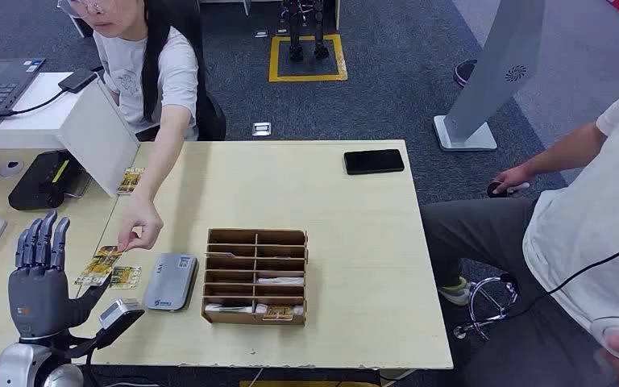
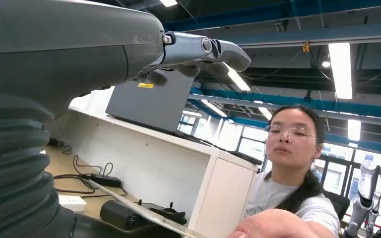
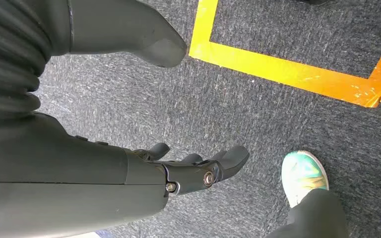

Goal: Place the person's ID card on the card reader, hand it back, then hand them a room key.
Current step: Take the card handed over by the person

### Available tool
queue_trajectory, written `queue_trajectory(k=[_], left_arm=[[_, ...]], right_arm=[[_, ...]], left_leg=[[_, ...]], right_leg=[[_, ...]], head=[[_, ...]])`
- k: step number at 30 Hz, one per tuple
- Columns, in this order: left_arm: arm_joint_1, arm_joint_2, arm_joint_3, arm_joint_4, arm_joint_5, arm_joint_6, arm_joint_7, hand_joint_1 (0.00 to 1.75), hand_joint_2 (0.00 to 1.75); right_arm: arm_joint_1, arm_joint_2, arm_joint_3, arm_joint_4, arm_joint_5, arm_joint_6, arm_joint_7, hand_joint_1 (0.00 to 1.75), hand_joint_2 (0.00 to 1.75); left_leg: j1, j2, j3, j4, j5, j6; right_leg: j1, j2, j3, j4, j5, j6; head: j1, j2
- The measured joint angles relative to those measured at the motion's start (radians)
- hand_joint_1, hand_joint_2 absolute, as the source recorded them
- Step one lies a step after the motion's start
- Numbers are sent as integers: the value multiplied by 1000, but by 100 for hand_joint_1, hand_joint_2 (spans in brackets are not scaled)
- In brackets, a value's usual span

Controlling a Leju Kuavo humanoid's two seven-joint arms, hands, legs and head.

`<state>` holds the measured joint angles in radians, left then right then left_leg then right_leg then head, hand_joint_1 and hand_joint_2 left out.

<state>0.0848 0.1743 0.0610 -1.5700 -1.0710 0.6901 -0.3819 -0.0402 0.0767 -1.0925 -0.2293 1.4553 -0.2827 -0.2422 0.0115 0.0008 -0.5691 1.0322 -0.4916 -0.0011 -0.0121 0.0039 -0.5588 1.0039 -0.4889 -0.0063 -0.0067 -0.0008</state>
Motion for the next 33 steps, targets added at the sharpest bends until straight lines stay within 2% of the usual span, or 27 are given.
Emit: queue_trajectory(k=[16,30,33], left_arm=[[0,31,-11,16,39,0,27,175,175],[0,42,-19,16,50,0,26,175,175],[0,43,-21,16,96,-4,12,175,175]], right_arm=[[-1,0,-2,0,4,0,0,0,175],[-2,0,-4,0,5,0,0,0,175],[-2,0,-4,0,6,0,0,0,175]], left_leg=[[0,0,0,0,0,0],[0,0,0,0,0,0],[0,0,0,0,0,0]], right_leg=[[0,0,0,0,0,0],[0,0,0,0,0,0],[0,0,0,0,0,0]], head=[[0,0],[0,0],[0,0]])
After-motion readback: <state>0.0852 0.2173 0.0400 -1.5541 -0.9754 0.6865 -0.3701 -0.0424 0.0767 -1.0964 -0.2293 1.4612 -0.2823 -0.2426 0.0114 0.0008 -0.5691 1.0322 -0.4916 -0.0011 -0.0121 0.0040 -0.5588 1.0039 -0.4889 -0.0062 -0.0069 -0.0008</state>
